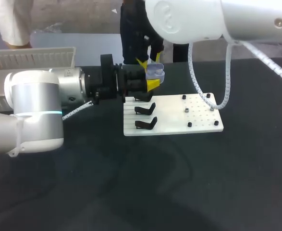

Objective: Pick up each earbud case from the left stands, insert the matching earbuds, close the lid, and place the case in the box.

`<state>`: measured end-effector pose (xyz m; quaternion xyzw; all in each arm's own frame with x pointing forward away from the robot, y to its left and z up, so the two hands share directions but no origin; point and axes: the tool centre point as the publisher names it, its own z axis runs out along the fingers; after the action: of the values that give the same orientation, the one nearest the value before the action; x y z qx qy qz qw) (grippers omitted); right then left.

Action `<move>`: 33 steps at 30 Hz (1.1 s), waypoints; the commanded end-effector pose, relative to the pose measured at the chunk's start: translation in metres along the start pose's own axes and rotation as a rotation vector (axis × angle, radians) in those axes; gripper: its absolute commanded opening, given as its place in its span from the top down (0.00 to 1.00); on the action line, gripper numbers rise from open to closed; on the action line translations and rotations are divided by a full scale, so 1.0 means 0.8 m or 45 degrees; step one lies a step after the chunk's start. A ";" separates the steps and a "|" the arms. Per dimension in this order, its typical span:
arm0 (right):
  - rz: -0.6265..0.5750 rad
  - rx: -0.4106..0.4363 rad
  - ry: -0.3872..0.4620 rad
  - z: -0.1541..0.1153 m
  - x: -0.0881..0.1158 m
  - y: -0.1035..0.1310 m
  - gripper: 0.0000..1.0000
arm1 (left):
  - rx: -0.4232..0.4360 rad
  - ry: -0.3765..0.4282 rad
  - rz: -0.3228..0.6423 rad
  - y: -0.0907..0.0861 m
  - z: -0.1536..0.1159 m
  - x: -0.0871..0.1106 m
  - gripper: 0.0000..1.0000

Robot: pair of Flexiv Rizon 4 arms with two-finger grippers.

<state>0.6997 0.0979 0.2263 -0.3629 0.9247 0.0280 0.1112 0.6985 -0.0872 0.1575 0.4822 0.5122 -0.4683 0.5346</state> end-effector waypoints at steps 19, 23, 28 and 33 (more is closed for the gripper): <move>0.187 0.008 0.000 0.057 -0.025 -0.068 0.65 | -0.010 -0.004 0.004 -0.002 0.000 0.001 1.00; 0.196 0.001 0.017 0.058 -0.011 -0.063 0.65 | -0.010 -0.004 0.004 -0.002 0.000 0.001 1.00; 0.216 -0.015 0.015 0.054 0.005 -0.054 0.64 | -0.010 -0.004 0.004 -0.002 0.000 0.001 1.00; 0.233 -0.026 0.004 0.050 0.015 -0.046 0.64 | -0.010 -0.004 0.004 -0.002 0.000 0.001 1.00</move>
<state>0.7365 0.0734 0.1858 -0.2798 0.9550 0.0440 0.0878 0.6979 -0.0873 0.1572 0.4822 0.5123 -0.4686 0.5342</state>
